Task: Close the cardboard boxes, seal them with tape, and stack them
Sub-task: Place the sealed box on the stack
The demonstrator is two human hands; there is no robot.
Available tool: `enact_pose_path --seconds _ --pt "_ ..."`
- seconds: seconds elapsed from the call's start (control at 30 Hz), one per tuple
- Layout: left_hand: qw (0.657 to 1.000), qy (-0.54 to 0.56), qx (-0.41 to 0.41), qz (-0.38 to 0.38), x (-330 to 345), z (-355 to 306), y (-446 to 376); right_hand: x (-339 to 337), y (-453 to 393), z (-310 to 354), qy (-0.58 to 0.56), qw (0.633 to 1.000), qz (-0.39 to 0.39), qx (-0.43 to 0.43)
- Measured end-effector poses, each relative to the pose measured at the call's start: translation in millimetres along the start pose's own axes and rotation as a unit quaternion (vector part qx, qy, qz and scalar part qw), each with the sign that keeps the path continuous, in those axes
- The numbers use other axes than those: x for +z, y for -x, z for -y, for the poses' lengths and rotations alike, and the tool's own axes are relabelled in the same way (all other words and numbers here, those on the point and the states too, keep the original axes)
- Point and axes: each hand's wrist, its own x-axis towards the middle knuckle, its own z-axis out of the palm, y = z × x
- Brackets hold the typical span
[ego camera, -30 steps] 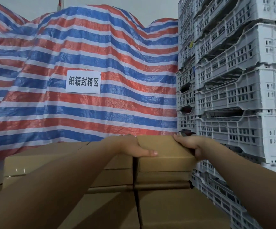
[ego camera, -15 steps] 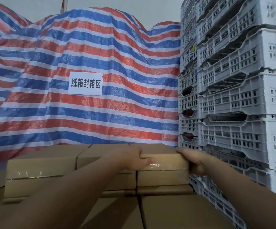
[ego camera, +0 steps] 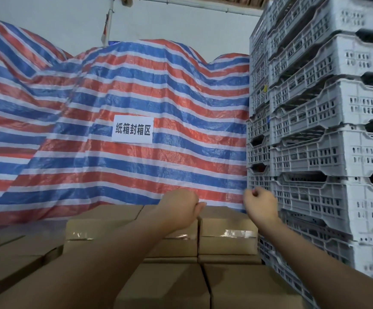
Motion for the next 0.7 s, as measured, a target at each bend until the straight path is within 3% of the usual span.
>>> enact_pose_path --seconds 0.23,0.43,0.7 --pt "0.999 0.002 0.0 -0.045 -80 -8 71 -23 86 98 -0.077 0.993 0.067 -0.061" --pt "0.998 0.04 -0.018 -0.038 -150 -2 147 -38 148 168 -0.163 0.979 0.079 -0.098" --pt "0.986 0.144 -0.085 -0.03 -176 -4 233 -39 233 210 -0.271 0.955 0.105 -0.055"
